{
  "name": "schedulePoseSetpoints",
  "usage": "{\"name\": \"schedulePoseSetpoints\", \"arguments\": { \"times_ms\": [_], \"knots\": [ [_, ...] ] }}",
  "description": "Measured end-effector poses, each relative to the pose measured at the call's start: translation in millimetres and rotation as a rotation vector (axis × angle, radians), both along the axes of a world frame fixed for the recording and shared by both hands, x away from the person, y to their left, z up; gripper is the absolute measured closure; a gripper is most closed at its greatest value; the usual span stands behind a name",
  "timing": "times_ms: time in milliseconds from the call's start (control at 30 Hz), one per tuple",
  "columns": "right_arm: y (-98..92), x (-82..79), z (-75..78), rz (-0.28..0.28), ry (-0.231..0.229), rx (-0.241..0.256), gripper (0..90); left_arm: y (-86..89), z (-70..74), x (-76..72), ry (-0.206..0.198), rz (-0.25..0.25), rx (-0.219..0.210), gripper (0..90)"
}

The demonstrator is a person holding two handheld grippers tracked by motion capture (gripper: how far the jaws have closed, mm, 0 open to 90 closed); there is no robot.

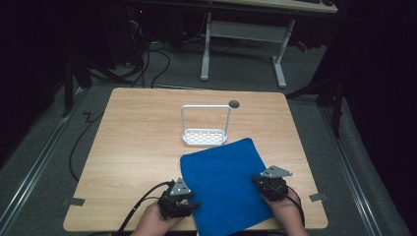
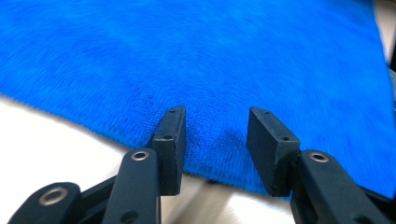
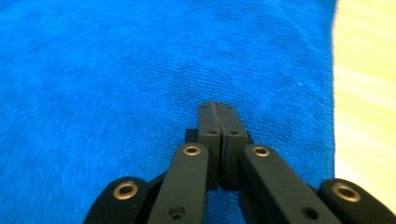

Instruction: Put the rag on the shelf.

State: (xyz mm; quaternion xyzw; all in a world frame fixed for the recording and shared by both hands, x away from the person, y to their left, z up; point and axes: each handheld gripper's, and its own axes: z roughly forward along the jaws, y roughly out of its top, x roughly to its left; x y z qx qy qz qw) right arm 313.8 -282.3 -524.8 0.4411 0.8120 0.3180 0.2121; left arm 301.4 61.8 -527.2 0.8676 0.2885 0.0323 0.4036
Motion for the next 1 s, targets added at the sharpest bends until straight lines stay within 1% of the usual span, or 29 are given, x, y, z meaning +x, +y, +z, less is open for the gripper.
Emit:
{"name": "schedulePoseSetpoints", "arguments": {
  "times_ms": [33, 133, 233, 267, 300, 333, 367, 400, 433, 467, 500, 533, 567, 600, 633, 667, 700, 733, 767, 800, 833, 867, 933, 967, 1000],
  "knots": [
    [1.7, -2.0, -0.1, 0.005, 0.005, 0.009, 90.0, 5.3, 0.0, 3.1, -0.004, 0.015, 0.003, 57.9],
    [10.4, -13.9, -0.3, 0.05, 0.012, 0.025, 90.0, 20.4, -0.5, 11.7, -0.002, 0.063, -0.001, 57.9],
    [16.8, -25.1, -0.3, 0.085, 0.038, 0.059, 90.0, 35.4, -0.4, 18.4, 0.009, 0.099, -0.003, 58.4],
    [19.2, -28.1, -0.5, 0.099, 0.045, 0.07, 90.0, 42.8, 0.0, 21.4, 0.016, 0.117, -0.002, 58.4],
    [19.2, -28.1, -0.5, 0.099, 0.045, 0.07, 90.0, 42.8, 0.0, 21.4, 0.016, 0.117, -0.002, 58.3],
    [23.5, -31.4, 0.3, 0.122, 0.048, 0.076, 87.1, 44.9, 0.5, 22.4, 0.016, 0.124, 0.003, 58.3],
    [24.9, -31.0, 3.1, 0.121, 0.022, 0.077, 82.9, 47.7, 1.6, 25.4, 0.006, 0.133, 0.016, 57.1],
    [23.8, -28.6, 4.6, 0.113, 0.006, 0.081, 80.7, 48.1, 2.3, 29.1, 0.009, 0.14, 0.01, 56.4],
    [22.1, -23.8, 6.4, 0.085, -0.006, 0.095, 77.8, 46.9, 3.4, 34.5, 0.015, 0.15, -0.01, 55.1],
    [22.1, -23.8, 6.4, 0.085, -0.006, 0.095, 77.8, 46.9, 3.4, 34.5, 0.015, 0.15, -0.01, 54.5],
    [19.9, -17.1, 8.0, 0.055, -0.013, 0.099, 75.8, 43.1, 5.6, 41.9, 0.006, 0.159, -0.023, 54.5],
    [15.6, 1.2, 10.6, -0.003, -0.027, 0.1, 70.9, 35.5, 8.8, 51.8, -0.021, 0.159, -0.022, 52.9],
    [13.9, 6.9, 11.3, -0.023, -0.028, 0.106, 70.3, 30.8, 9.6, 57.9, -0.039, 0.159, -0.018, 52.4],
    [11.4, 13.9, 11.3, -0.048, -0.041, 0.113, 69.9, 26.2, 9.4, 64.4, -0.056, 0.168, -0.007, 52.5],
    [9.4, 21.5, 11.1, -0.075, -0.043, 0.115, 69.2, 22.9, 8.3, 69.5, -0.056, 0.175, -0.001, 53.7],
    [7.9, 27.6, 10.3, -0.089, -0.039, 0.11, 69.2, 18.4, 5.3, 77.8, -0.047, 0.179, 0.014, 55.4],
    [7.0, 35.5, 7.9, -0.131, -0.036, 0.105, 70.2, 15.4, 2.2, 83.3, -0.044, 0.186, 0.034, 56.8],
    [5.9, 40.3, 5.6, -0.146, -0.026, 0.107, 73.0, 13.8, -0.3, 86.3, -0.045, 0.191, 0.044, 58.3],
    [5.6, 42.7, 3.7, -0.15, -0.023, 0.095, 75.0, 13.9, -1.1, 88.2, -0.052, 0.196, 0.039, 60.5],
    [5.6, 42.7, 3.7, -0.15, -0.023, 0.095, 75.0, 13.9, -1.1, 88.2, -0.052, 0.196, 0.039, 62.2],
    [6.3, 44.9, 0.6, -0.161, -0.022, 0.061, 76.7, 14.5, -1.3, 88.7, -0.053, 0.197, 0.039, 62.2],
    [6.3, 45.3, -2.9, -0.156, -0.012, 0.048, 81.4, 15.2, -1.7, 86.3, -0.074, 0.195, 0.052, 65.9],
    [7.4, 43.5, -2.6, -0.138, -0.02, 0.024, 87.1, 17.0, -2.6, 82.1, -0.099, 0.196, 0.063, 69.7],
    [7.4, 43.5, -2.6, -0.138, -0.02, 0.024, 87.1, 17.0, -2.6, 82.1, -0.099, 0.196, 0.063, 73.4],
    [10.5, 40.8, -3.4, -0.118, -0.029, 0.015, 88.4, 19.1, -2.9, 79.7, -0.107, 0.195, 0.066, 77.0]
  ]
}}
